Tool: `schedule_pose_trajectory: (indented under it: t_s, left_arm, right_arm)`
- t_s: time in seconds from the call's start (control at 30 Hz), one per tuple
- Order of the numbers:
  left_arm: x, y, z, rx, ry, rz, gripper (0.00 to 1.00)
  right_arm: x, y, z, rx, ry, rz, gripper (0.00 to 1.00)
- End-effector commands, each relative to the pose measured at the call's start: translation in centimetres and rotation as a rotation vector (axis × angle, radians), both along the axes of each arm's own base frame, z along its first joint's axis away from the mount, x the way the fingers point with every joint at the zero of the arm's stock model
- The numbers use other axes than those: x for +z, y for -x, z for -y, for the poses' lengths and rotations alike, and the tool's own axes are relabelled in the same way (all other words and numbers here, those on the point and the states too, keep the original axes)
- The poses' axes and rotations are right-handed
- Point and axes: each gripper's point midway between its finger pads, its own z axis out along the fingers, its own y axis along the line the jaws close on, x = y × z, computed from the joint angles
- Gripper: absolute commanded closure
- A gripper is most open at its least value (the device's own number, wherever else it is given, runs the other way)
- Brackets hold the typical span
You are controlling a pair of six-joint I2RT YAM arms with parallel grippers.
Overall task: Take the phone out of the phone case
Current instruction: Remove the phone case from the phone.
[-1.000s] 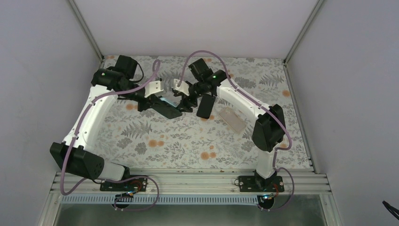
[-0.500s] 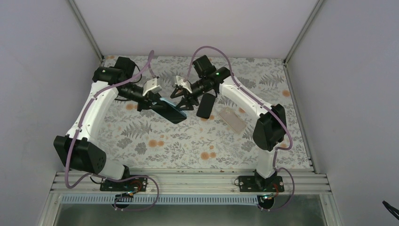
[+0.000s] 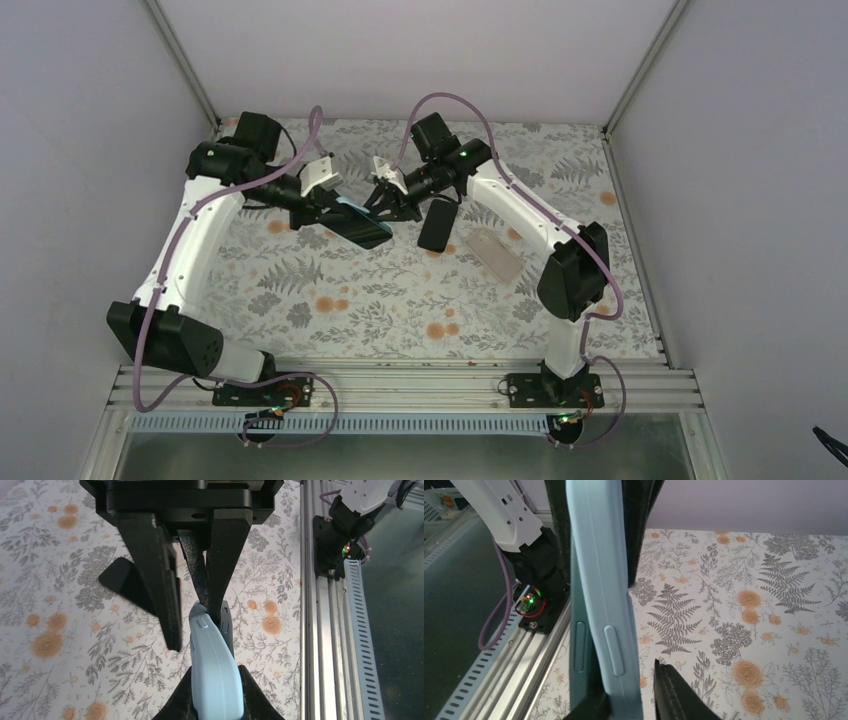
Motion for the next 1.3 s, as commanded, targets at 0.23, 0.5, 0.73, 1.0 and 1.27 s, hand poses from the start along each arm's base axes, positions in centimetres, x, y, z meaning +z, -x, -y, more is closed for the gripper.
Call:
schedule_pose_trajectory:
  t_s: [0.23, 0.5, 0.73, 1.0, 1.27]
  left_arm:
    - [0.3, -2.8, -0.3, 0.039, -0.061, 0.103, 0.52]
    - [2.9, -2.3, -0.9, 0.058, -0.087, 0.141, 0.06]
    - [9.4, -1.3, -2.8, 0.168, -0.128, 0.354, 0.00]
    - [12.3, -5.9, -6.9, 0.517, -0.240, 0.598, 0.00]
    - [11.9, -11.2, -5.3, 0.702, -0.172, 0.792, 0.00]
  right_arm:
    - [7.9, 6.4, -1.1, 0.214, -0.231, 0.011, 0.97]
    - [8.2, 5.2, 0.9, 0.154, -0.224, 0.017, 0.97]
    - [6.5, 1.5, 2.5, 0.009, -0.159, 0.027, 0.97]
    - [7.7, -3.8, 3.6, -0.194, -0.168, -0.016, 0.97]
    - [13.0, -8.3, 3.4, -0.449, -0.287, -0.002, 0.97]
